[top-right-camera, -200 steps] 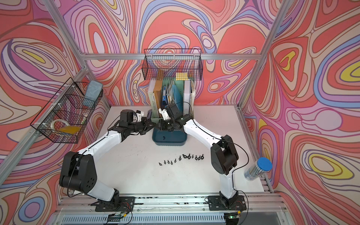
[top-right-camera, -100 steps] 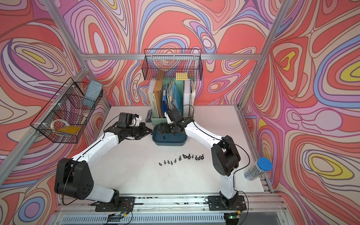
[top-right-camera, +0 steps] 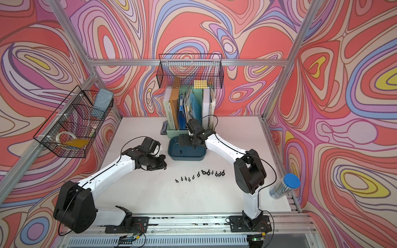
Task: Take out the wing nut from the storage box
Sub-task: Place the wing nut at the center of the board, then adjust the storage box at the center of the board.
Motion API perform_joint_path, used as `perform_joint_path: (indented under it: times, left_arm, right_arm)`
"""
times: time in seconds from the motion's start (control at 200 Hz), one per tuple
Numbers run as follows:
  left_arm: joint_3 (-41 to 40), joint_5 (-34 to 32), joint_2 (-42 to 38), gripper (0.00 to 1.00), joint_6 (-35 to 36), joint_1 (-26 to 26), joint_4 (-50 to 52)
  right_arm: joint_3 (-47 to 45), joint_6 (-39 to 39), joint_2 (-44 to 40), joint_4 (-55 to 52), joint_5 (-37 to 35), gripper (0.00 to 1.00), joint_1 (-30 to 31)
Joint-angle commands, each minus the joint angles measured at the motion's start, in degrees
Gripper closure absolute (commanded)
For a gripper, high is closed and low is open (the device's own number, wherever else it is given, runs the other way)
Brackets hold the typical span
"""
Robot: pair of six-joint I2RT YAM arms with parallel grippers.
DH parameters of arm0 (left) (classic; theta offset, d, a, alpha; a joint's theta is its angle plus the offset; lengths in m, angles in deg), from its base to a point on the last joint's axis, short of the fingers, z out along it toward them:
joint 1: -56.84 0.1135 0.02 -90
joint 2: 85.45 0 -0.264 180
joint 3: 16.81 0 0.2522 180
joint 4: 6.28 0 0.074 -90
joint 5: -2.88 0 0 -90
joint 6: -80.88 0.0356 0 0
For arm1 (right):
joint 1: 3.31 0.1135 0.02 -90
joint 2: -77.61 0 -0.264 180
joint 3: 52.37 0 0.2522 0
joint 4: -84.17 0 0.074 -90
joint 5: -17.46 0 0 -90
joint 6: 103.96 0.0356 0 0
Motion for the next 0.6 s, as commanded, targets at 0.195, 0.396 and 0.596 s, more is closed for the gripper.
perform_joint_path:
  times: [0.195,0.396,0.596]
  left_arm:
    - [-3.30,-6.21,4.65,1.00,-2.00,-9.40,-1.46]
    - [-2.67,-7.38,8.99,1.00,-1.93,-11.50,-2.09]
    - [-2.64,-8.24,11.69,1.00,-2.07,-12.97,-2.54]
  right_arm:
    - [-0.89,1.36,-1.10,-1.53,-0.80,0.02,-0.13]
    - [-1.10,1.40,-1.06,-2.10,-0.78,0.02,-0.12]
    - [-1.03,1.34,-0.90,-2.39,-0.79,0.02,-0.08]
